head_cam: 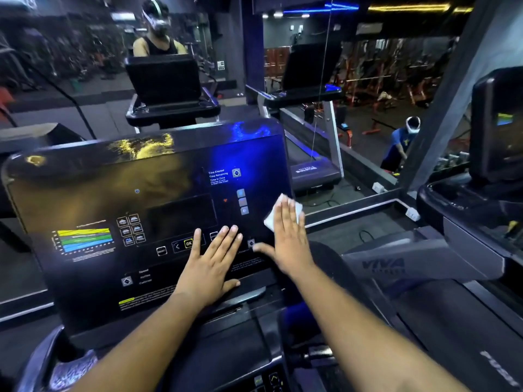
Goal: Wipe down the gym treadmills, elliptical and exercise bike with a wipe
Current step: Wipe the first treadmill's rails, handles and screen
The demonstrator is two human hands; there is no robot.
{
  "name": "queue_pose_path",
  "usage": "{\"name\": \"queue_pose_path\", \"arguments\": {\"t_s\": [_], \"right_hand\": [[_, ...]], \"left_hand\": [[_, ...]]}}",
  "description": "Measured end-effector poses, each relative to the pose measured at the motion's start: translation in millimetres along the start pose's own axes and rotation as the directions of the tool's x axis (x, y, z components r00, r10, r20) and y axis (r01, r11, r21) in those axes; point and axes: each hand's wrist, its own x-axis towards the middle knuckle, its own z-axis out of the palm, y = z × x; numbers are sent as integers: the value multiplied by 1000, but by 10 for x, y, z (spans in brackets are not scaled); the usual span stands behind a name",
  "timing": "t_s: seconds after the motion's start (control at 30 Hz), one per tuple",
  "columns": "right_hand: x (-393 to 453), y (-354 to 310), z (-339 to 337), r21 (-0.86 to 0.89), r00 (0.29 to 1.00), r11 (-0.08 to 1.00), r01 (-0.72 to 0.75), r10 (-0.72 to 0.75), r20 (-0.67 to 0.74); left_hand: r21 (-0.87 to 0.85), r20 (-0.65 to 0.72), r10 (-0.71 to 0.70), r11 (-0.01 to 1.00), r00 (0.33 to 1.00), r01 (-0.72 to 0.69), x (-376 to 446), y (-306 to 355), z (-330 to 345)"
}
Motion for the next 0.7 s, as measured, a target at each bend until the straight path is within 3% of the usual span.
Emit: {"name": "queue_pose_path", "arguments": {"t_s": [0.17,0.5,0.7], "right_hand": [[-275,200,302,-35,1000,999,20,-19,19],[857,-24,-574,45,981,993,108,-99,-169],[-53,269,184,-52,972,977,207,-212,-104]], "left_hand": [[-15,-13,-48,999,999,48,78,14,-10],[22,-16,-76,997,997,76,222,29,-78],[14,-31,-94,995,995,94,109,205,-2]]}}
